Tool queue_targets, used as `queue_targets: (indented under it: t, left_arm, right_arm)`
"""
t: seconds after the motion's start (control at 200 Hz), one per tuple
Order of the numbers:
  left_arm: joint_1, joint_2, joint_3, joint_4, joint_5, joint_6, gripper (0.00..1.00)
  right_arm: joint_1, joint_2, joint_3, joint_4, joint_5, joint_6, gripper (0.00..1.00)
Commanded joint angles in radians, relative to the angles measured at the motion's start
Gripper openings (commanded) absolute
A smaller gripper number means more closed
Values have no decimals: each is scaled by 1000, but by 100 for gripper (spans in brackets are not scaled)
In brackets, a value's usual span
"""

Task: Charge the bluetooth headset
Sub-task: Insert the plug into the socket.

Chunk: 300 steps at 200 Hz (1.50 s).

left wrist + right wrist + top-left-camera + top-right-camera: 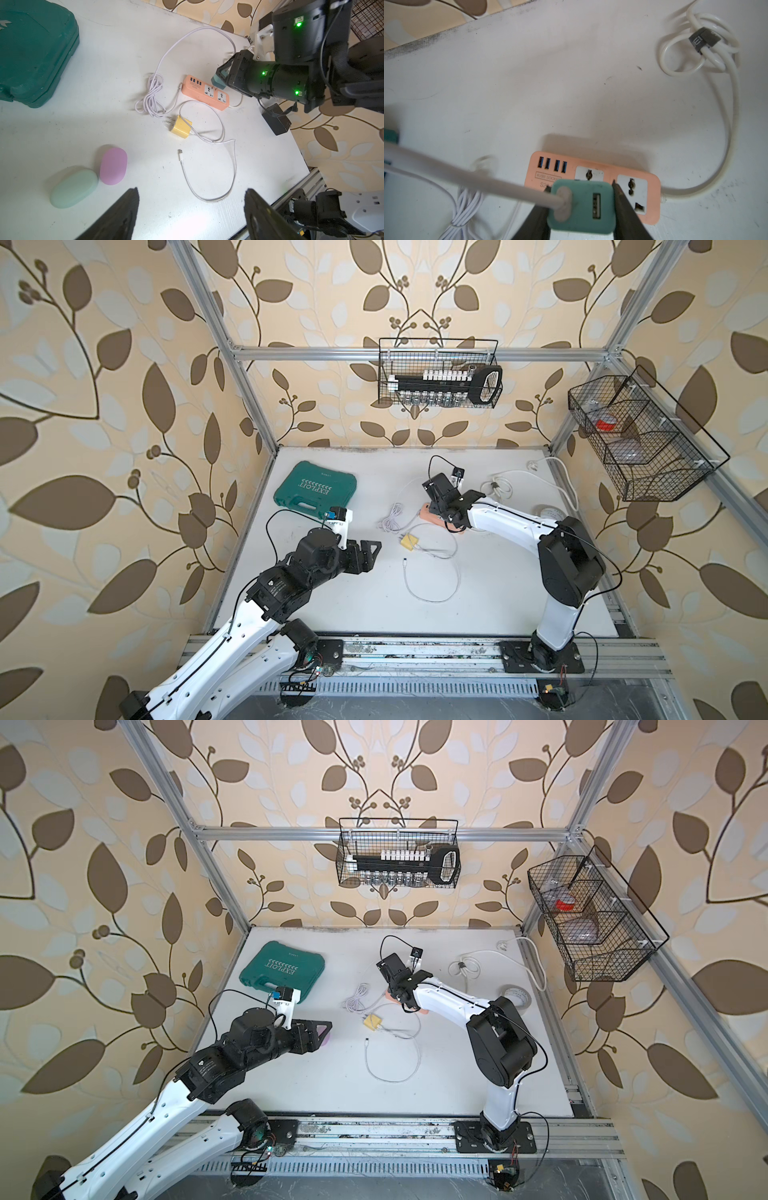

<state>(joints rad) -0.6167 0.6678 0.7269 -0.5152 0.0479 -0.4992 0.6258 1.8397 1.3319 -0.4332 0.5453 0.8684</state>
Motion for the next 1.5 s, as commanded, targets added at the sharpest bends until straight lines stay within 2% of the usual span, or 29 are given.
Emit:
queue_targets:
  t: [0.0,0.535,1.065,1.494]
  left_arm:
    - [-8,0,29,2,-14,5,82]
    - [-9,-7,24,4,-11,3,82]
    - [-8,-20,15,11,-2,0,82]
    - [-8,-13,12,16,-1,-4,82]
  right_arm:
    - [-1,12,-29,13,37,41,36]
    - [21,50,-59,71,67,56,36]
    - [49,77,-79,106,170,23,36]
    - [54,69,-140,171,162,29,36]
